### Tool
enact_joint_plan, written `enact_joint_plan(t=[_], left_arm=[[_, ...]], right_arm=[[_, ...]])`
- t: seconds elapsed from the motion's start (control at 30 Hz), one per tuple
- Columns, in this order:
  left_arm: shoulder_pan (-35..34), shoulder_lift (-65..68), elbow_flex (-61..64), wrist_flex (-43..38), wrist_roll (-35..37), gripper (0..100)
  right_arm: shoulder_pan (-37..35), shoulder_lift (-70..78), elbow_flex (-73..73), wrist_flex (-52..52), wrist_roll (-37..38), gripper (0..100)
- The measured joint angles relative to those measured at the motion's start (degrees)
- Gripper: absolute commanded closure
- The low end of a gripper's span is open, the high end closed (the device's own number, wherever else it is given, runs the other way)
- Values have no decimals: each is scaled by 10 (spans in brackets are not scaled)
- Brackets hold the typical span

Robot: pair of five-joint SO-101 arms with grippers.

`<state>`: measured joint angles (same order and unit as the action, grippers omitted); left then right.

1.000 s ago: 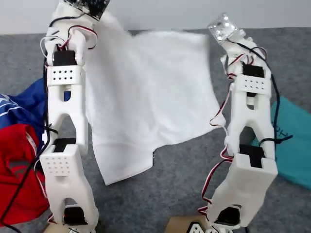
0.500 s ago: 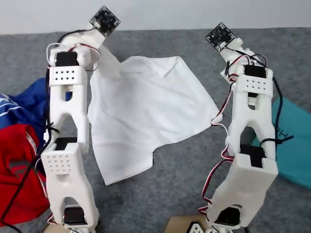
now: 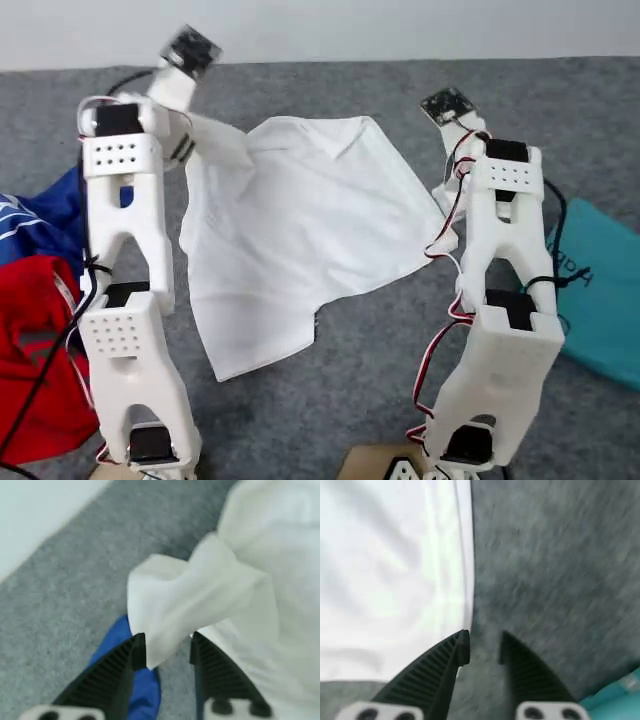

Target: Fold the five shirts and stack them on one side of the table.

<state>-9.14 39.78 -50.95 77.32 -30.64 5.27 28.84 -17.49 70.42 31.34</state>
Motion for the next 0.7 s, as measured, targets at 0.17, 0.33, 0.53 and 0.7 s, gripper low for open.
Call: enact_joint_plan(t=[0.17, 0.33, 0.53, 0.7], left_arm=[[2, 0, -92, 0, 33, 810], [2, 0, -144, 20, 35, 810], [2, 0, -175, 151, 35, 813], [-2, 0, -169, 216, 39, 813]], right_arm=[[-1, 0, 0, 62, -30, 803], [-1, 0, 0, 127, -33, 803], [-4, 0, -41, 243, -52, 801], [-17, 0, -62, 295, -80, 795]])
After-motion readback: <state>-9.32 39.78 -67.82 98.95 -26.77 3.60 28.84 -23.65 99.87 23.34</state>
